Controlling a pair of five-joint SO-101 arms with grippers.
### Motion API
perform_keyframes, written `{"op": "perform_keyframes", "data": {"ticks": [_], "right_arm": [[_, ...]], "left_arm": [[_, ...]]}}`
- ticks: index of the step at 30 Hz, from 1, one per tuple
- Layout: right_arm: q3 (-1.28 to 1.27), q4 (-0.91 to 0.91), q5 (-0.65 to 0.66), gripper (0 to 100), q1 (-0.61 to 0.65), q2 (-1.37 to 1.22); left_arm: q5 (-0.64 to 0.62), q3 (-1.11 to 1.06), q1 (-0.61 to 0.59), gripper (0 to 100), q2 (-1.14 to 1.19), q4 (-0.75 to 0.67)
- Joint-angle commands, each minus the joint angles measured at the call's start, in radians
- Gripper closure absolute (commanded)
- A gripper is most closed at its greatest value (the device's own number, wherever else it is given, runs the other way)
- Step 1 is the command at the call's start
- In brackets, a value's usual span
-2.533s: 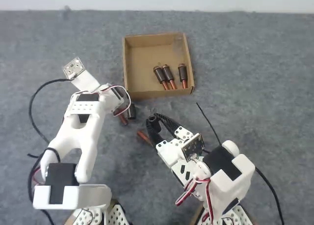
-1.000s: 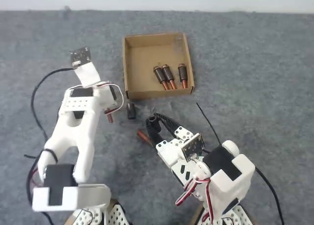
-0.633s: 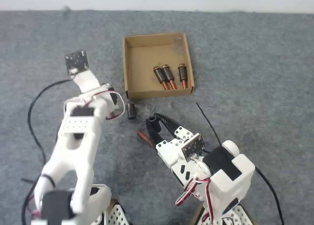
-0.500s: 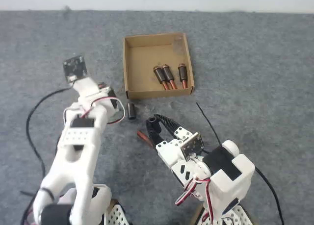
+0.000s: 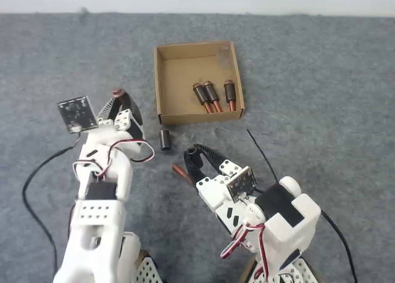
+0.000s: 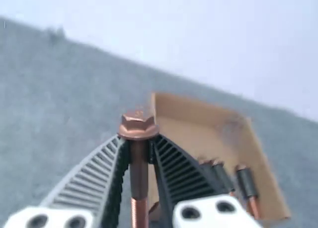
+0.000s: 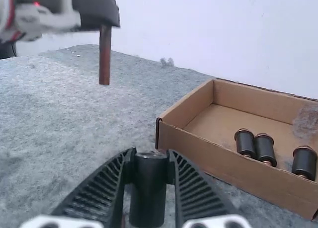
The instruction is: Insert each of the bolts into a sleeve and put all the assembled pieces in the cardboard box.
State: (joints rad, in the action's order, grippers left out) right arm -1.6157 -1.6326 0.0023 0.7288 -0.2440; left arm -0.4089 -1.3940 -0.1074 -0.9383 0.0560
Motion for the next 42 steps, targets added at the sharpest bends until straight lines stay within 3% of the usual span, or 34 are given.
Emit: {"op": "perform_keyframes", "data": {"ticks": [1, 9, 17, 23, 42], "right_arm": [[0.011, -0.022, -0.011, 99.1, -0.004, 0.050], [0.114, -0.036, -0.011, 99.1, 0.024, -0.001], [0.218, -0.127, -0.003, 99.1, 0.041, -0.170], [0.235, -0.127, -0.002, 99.1, 0.051, -0.179], [0.186, -0.127, 0.057, 99.1, 0.088, -0.170]], "left_arm": [[0.011, 0.031, 0.068, 99, -0.144, 0.064], [0.011, 0.094, 0.213, 99, -0.292, 0.285], [0.005, 0.082, 0.224, 99, -0.311, 0.293], [0.005, 0.061, 0.281, 99, -0.313, 0.298], [0.005, 0.039, 0.296, 99, -0.313, 0.390]]}}
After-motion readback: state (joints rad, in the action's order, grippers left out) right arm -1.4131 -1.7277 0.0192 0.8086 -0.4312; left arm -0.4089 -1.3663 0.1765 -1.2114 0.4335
